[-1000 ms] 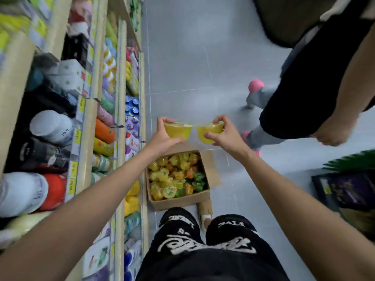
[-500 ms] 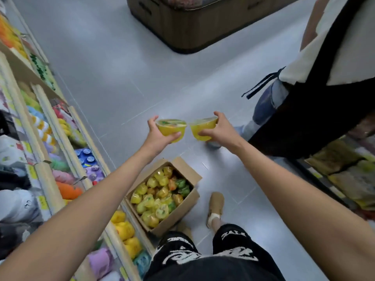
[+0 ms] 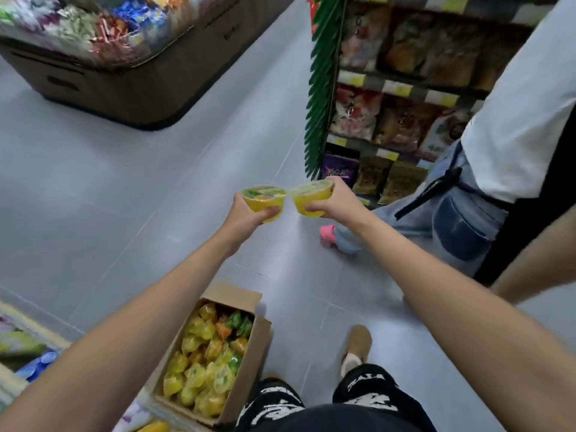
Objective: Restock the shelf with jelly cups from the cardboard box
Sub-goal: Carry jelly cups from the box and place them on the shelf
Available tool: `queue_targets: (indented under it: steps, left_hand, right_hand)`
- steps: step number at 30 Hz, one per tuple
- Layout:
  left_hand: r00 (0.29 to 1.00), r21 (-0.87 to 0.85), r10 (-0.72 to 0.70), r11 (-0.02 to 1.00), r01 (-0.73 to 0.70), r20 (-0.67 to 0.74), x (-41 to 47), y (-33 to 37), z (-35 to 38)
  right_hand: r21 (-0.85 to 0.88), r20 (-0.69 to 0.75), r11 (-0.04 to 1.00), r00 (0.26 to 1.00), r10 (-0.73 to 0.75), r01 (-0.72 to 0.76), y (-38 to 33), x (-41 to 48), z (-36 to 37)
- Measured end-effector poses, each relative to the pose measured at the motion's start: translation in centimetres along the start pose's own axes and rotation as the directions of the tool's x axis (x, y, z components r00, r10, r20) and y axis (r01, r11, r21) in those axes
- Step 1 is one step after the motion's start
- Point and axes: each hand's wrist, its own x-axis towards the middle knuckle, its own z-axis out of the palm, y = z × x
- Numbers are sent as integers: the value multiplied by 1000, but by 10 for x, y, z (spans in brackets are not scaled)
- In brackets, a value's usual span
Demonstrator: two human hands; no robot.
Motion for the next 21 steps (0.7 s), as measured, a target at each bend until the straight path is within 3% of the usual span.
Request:
queue_targets:
  steps: [10, 17, 21]
  left_hand:
    - [990, 153, 34, 987, -54, 135, 86, 73, 164]
    - [966, 138, 164, 971, -193, 199, 130, 140, 280]
    - [959, 118, 229, 961, -250, 166, 144, 183, 332]
  right_hand:
    - [61, -186, 997, 980, 65, -54, 28, 28, -180]
    - [-58, -254, 998, 967, -32, 17, 13, 46, -314]
    - [-100, -277, 994, 958, -76, 50, -7, 50, -372]
